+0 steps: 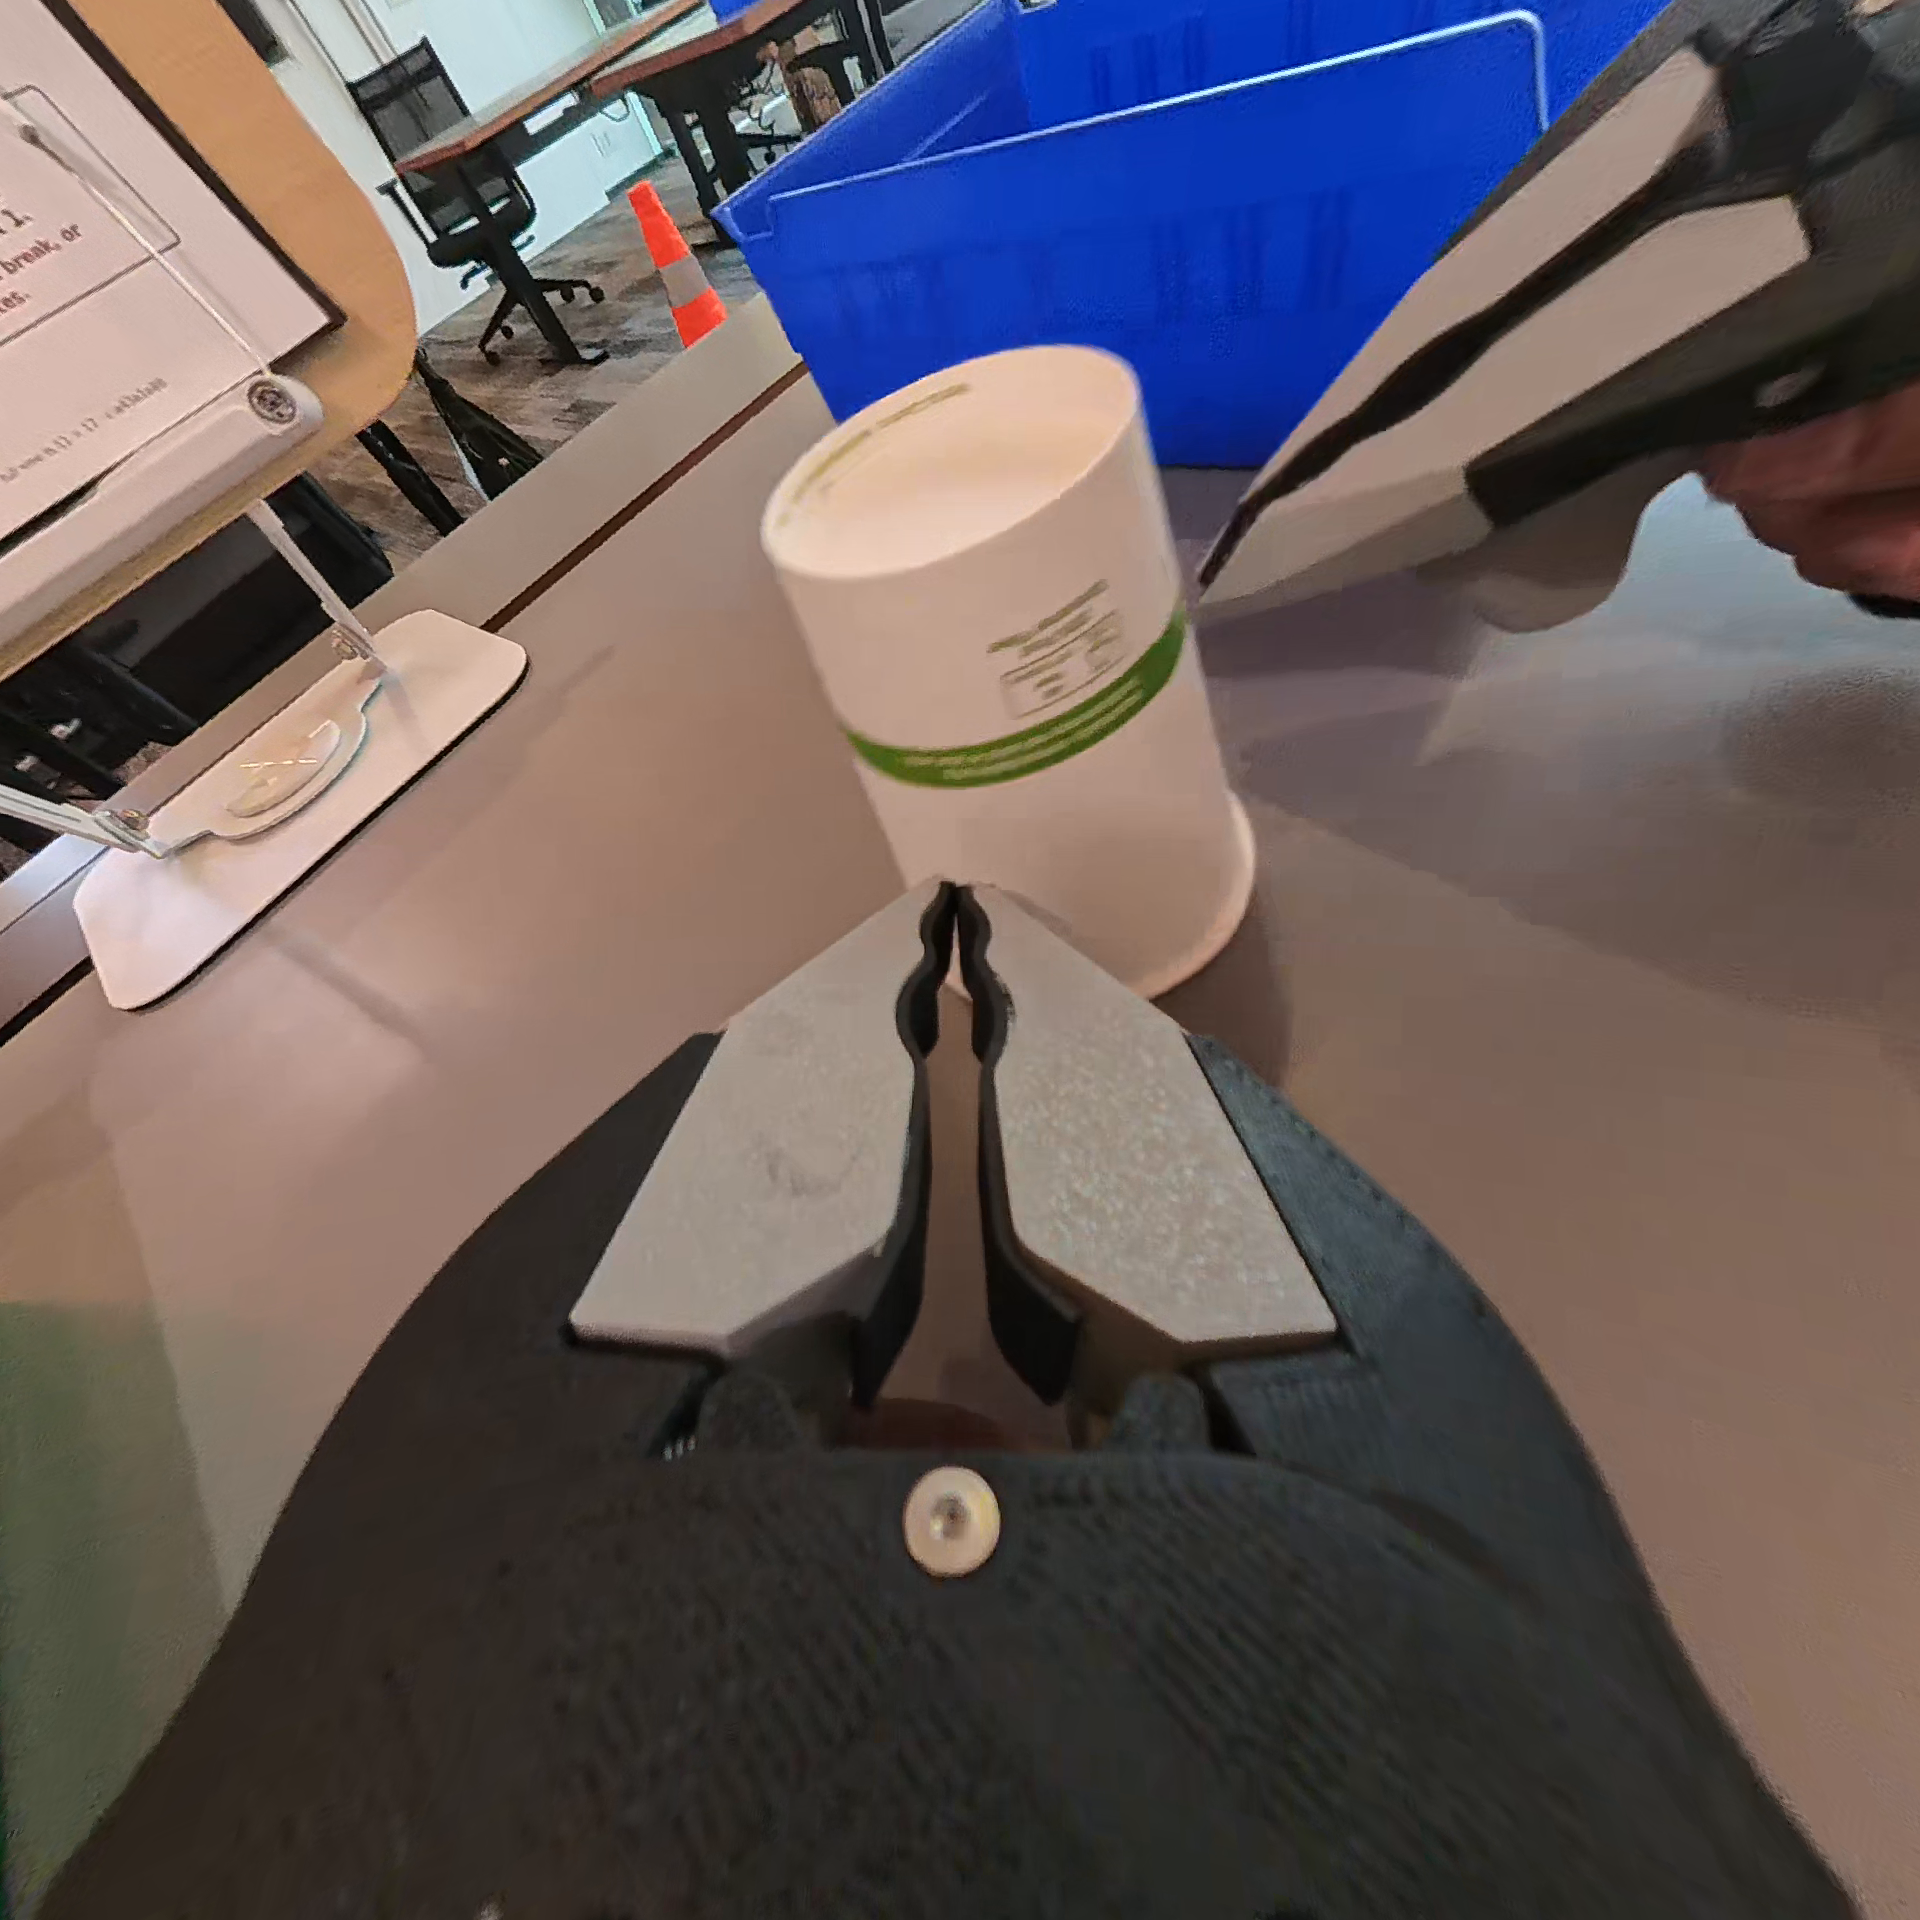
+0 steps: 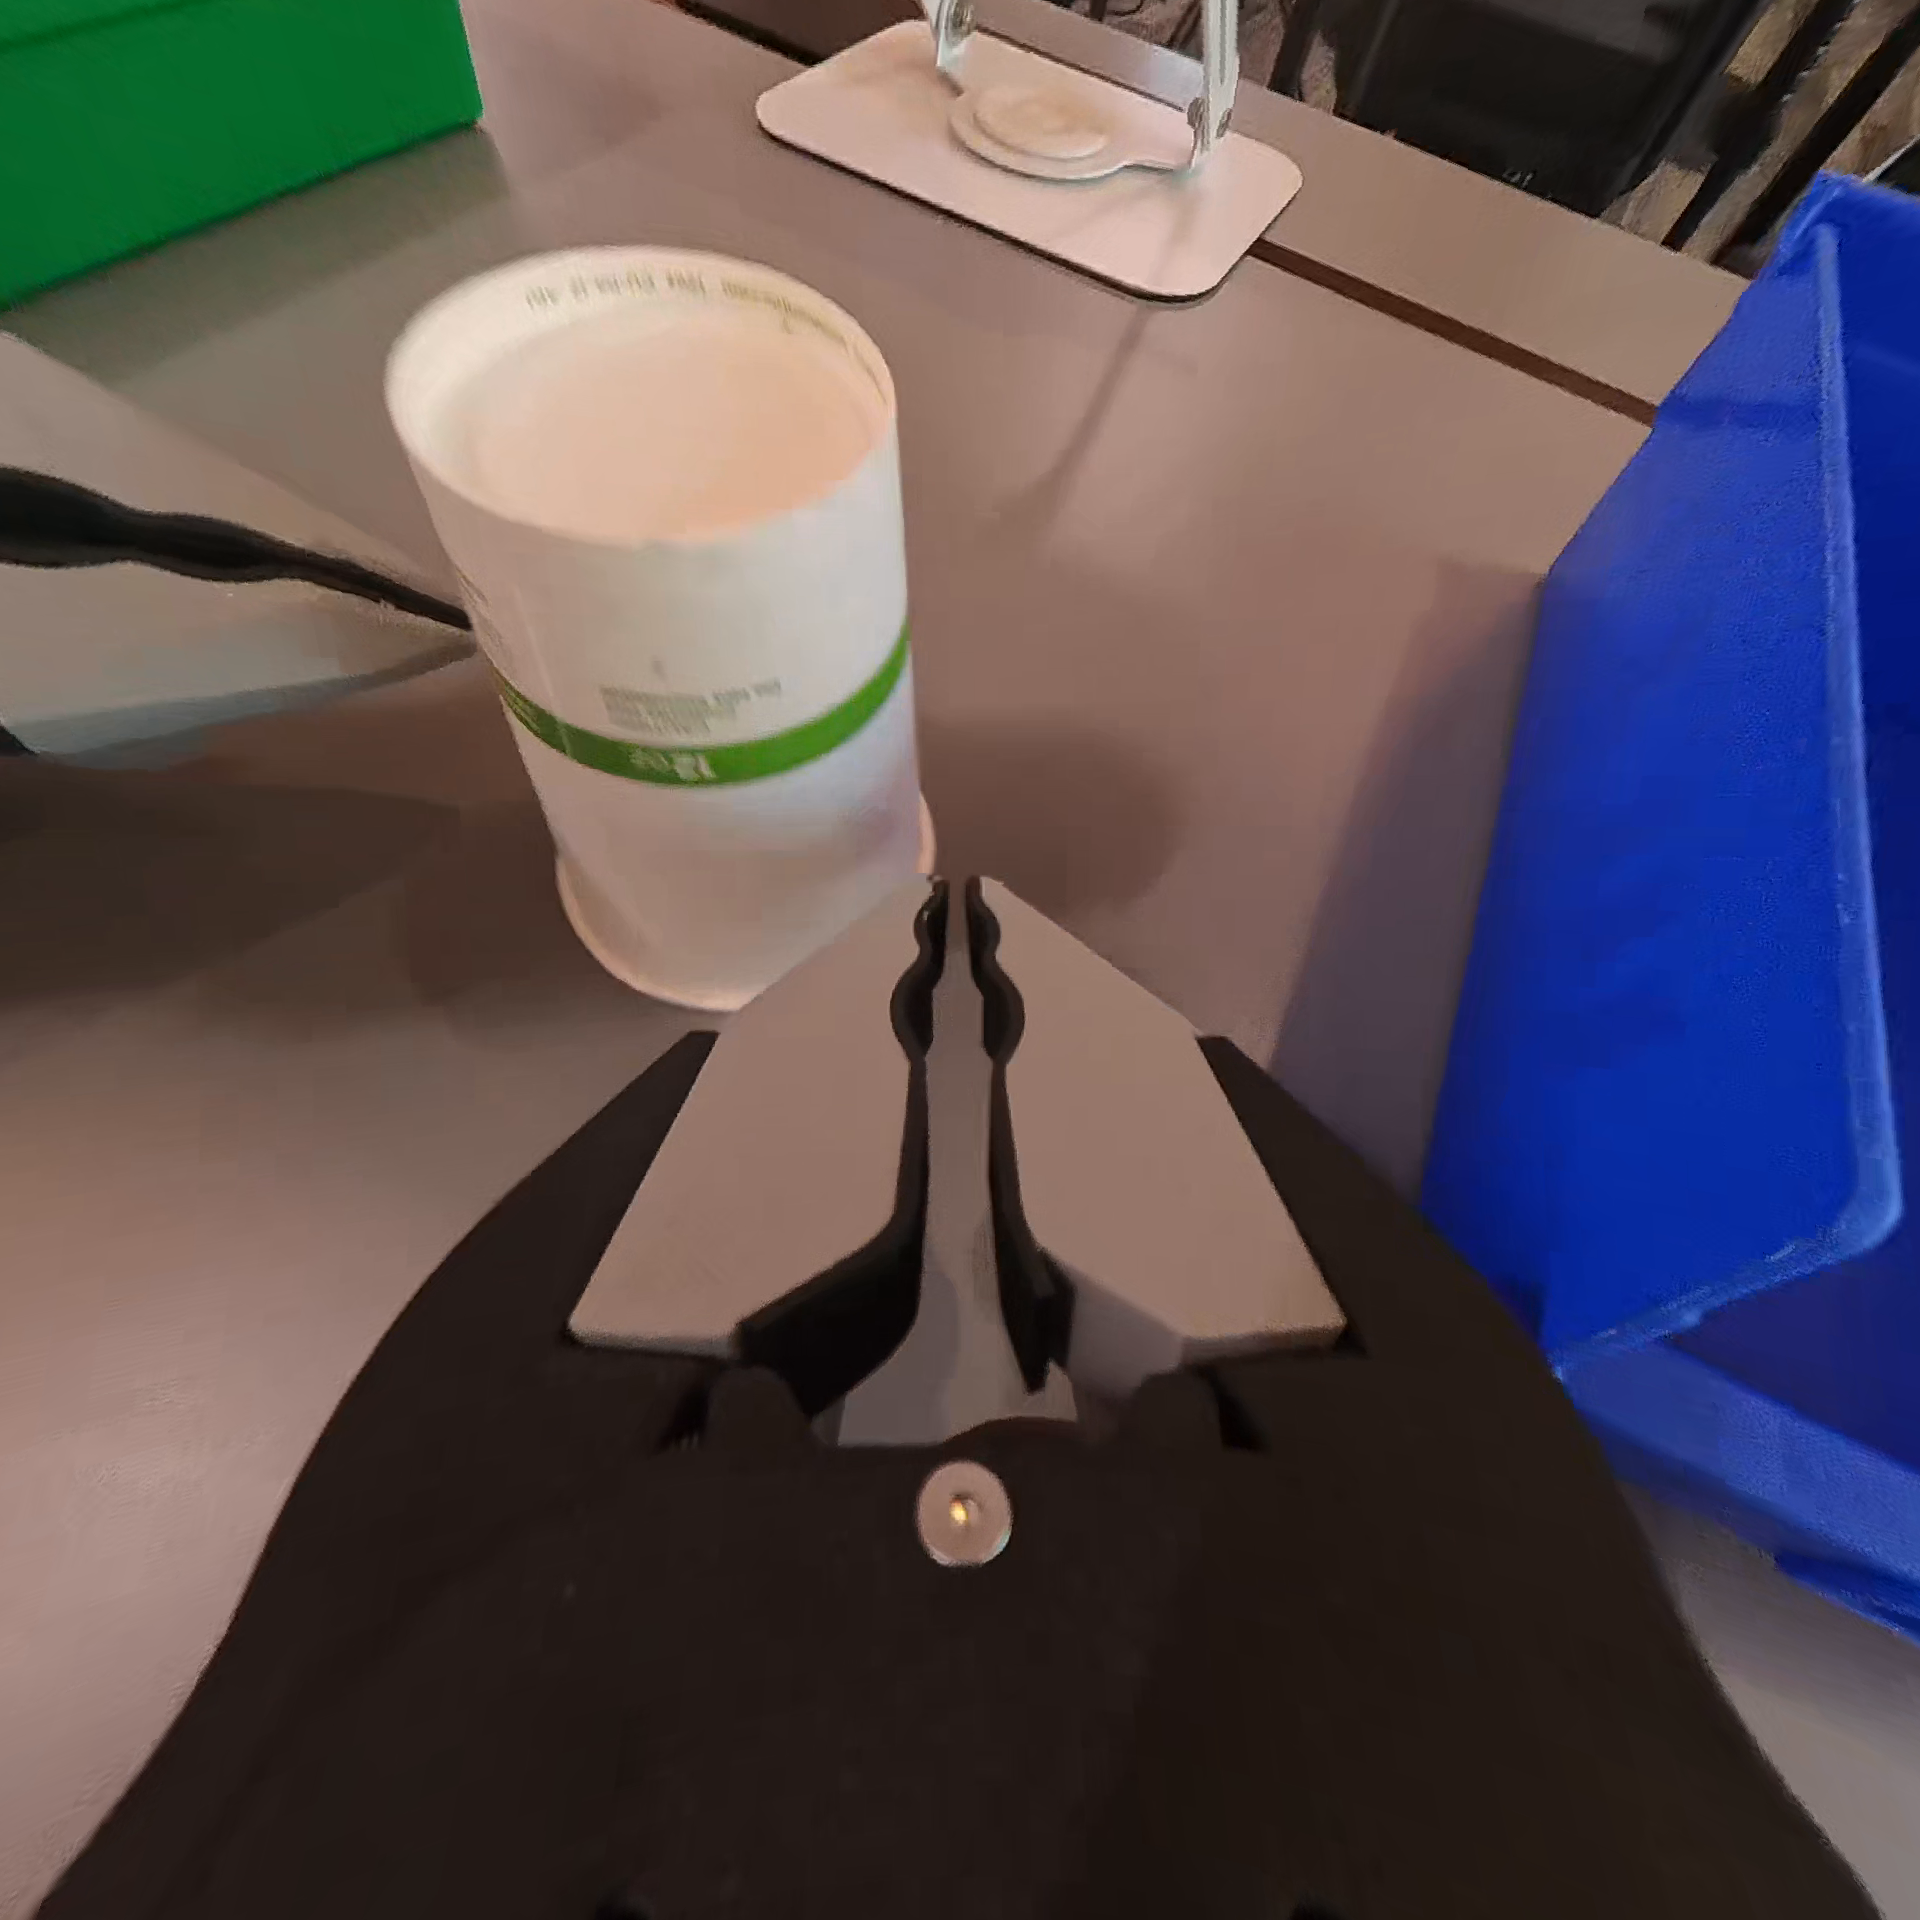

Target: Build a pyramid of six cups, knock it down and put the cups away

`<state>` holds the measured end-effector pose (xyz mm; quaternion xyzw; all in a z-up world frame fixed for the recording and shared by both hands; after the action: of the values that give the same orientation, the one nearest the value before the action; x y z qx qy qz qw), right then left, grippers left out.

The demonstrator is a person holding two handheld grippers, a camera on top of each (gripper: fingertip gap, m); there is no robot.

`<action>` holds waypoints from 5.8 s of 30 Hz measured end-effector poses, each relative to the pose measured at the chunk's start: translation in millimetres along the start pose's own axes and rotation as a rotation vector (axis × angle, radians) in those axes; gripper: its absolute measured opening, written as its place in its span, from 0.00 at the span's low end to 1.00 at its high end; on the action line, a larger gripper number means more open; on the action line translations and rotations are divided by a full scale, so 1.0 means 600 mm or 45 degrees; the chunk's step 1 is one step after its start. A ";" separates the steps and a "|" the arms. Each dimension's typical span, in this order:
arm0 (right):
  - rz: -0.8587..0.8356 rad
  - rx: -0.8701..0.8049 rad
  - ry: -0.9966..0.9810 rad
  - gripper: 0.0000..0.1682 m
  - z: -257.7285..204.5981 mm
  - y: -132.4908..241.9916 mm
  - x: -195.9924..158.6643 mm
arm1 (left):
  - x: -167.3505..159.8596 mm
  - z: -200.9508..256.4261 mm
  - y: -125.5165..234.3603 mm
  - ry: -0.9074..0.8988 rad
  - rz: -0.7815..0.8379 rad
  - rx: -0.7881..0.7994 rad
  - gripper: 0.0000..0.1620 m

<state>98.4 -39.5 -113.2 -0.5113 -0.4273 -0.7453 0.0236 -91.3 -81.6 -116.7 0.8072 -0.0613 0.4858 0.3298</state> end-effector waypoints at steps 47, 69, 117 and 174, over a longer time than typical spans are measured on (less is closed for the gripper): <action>0.173 -0.050 0.141 0.16 -0.005 -0.002 -0.007 | 0.003 -0.003 0.004 0.108 0.070 -0.097 0.21; 0.149 -0.055 0.174 0.22 -0.009 -0.005 -0.007 | 0.004 0.001 0.002 0.080 0.054 -0.099 0.20; 0.112 -0.069 0.217 0.35 -0.015 -0.011 -0.007 | -0.031 -0.243 0.339 0.593 0.481 0.429 0.19; 0.329 0.390 -0.186 0.32 0.038 0.025 -0.019 | -0.032 -0.312 0.392 0.411 0.212 0.604 0.13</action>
<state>127.5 -38.6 -110.2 -0.6048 -0.4671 -0.6235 0.1652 -339.4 -157.2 36.8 0.7662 0.0411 0.6340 0.0966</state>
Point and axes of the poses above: each gripper's, where its closed fingertips meet, y back along the fingers, x out of its top, z = x × y across the jaws, the point moved 10 cm from there along y, back along the fingers, and after that the axes turned 7 degrees about -z, right-handed, at the moved point
